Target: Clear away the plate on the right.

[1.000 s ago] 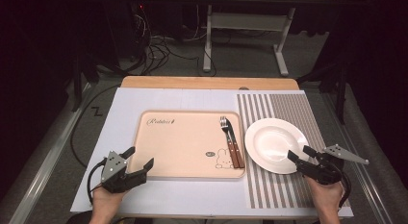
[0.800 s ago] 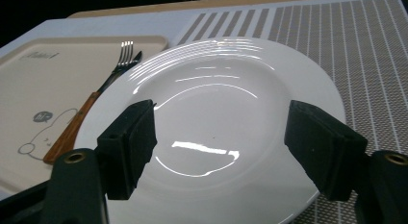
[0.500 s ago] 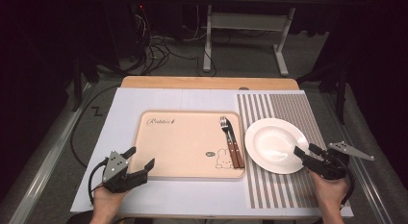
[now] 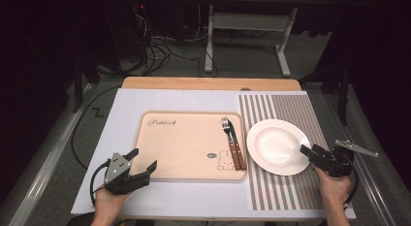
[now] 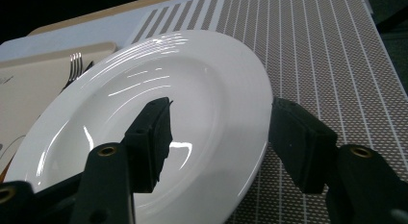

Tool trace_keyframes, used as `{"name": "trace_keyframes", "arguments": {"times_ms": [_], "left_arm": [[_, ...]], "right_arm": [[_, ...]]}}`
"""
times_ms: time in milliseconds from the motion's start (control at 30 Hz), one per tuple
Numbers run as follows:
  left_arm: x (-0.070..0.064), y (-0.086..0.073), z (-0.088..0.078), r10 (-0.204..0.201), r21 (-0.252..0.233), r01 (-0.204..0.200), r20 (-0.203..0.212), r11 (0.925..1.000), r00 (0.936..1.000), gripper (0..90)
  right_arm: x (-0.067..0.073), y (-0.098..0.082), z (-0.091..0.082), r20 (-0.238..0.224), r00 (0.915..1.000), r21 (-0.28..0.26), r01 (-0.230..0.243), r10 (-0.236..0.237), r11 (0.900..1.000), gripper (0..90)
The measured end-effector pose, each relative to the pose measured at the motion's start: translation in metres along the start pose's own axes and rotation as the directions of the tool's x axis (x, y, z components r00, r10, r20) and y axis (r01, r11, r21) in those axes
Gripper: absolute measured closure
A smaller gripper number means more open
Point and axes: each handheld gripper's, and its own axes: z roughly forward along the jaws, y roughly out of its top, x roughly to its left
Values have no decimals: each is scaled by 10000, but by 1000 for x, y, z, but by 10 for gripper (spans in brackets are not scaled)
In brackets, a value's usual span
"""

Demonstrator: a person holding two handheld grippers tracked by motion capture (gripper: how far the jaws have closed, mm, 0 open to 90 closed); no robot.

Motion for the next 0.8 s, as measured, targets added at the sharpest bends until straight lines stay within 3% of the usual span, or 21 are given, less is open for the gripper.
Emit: {"name": "trace_keyframes", "arguments": {"times_ms": [200,367,600,800], "left_arm": [[0,0,0,-6,-21,6,-18,10000,10000,250],[0,0,0,-9,-17,9,-26,10000,10000,250],[0,0,0,-4,-13,4,-54,10000,10000,250],[0,0,1,-1,1,1,-76,10000,10000,250]], "right_arm": [[-7,0,6,37,9994,260,-341,340,9991,447],[-11,-1,12,-172,9959,604,-875,887,9943,477],[-17,-2,18,-746,9804,1144,-1733,1824,9782,519],[-20,-2,24,-921,9716,1346,-2049,2181,9695,539]]}}
